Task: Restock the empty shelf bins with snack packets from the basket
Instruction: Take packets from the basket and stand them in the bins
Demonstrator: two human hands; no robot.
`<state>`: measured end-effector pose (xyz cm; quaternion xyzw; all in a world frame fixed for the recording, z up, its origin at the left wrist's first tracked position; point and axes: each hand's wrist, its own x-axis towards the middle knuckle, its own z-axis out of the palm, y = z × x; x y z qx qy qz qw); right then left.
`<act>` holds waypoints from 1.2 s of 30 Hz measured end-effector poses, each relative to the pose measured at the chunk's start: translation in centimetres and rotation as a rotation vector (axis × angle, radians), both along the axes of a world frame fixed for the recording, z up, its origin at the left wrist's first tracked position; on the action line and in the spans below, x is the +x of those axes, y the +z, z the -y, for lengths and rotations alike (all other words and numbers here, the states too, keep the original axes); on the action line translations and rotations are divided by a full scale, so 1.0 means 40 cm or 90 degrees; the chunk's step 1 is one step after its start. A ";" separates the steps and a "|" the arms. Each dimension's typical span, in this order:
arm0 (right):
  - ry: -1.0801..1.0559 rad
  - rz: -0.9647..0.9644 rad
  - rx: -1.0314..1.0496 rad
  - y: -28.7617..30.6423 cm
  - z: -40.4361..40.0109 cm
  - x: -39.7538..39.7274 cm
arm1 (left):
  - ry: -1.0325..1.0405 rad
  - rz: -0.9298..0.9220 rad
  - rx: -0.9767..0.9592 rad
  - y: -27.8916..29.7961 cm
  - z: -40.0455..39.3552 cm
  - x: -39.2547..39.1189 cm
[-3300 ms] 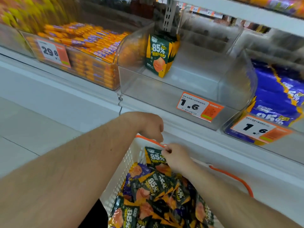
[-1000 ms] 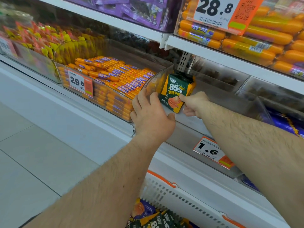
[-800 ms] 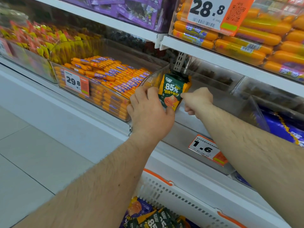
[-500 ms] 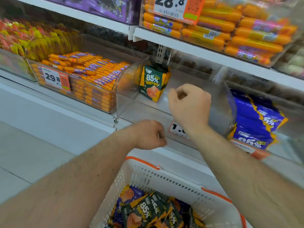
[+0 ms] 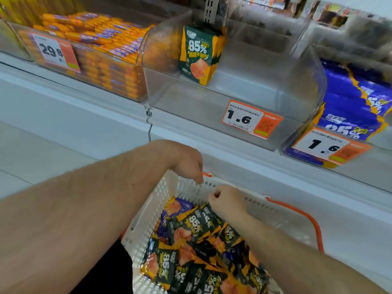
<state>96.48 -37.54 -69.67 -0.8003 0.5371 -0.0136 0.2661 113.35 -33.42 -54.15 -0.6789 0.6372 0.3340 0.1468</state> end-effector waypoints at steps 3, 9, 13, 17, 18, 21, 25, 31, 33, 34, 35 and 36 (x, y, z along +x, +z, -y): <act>0.005 -0.137 0.070 -0.104 -0.032 0.012 | 0.002 -0.006 0.007 -0.008 0.009 -0.001; 0.008 -0.290 0.040 -0.222 -0.093 0.051 | 0.014 -0.017 -0.006 -0.005 0.030 0.001; 0.047 -0.352 0.049 -0.244 -0.100 0.069 | 0.008 -0.015 -0.002 -0.005 0.041 -0.006; 0.066 -0.343 0.027 -0.255 -0.098 0.070 | 0.000 -0.013 -0.003 0.000 0.046 -0.010; 0.058 -0.328 0.021 -0.254 -0.098 0.070 | 0.000 -0.012 -0.005 0.003 0.047 -0.009; 0.012 -0.230 0.091 -0.240 -0.093 0.070 | 0.015 -0.016 -0.020 0.016 0.051 -0.003; 0.008 -0.021 0.230 -0.150 -0.063 0.069 | 0.019 -0.021 -0.040 0.025 0.054 0.008; 0.110 0.048 0.119 0.105 0.015 0.064 | 0.054 -0.043 -0.078 0.049 0.029 0.035; 0.111 0.081 0.112 0.199 0.030 0.056 | 0.082 -0.067 -0.106 0.061 0.017 0.045; 0.110 0.094 0.108 0.246 0.035 0.051 | 0.096 -0.089 -0.120 0.066 0.013 0.050; 0.108 0.110 0.105 0.286 0.040 0.046 | 0.107 -0.118 -0.129 0.070 0.010 0.055; 0.107 0.133 0.107 0.326 0.041 0.041 | 0.118 -0.151 -0.136 0.075 0.009 0.058</act>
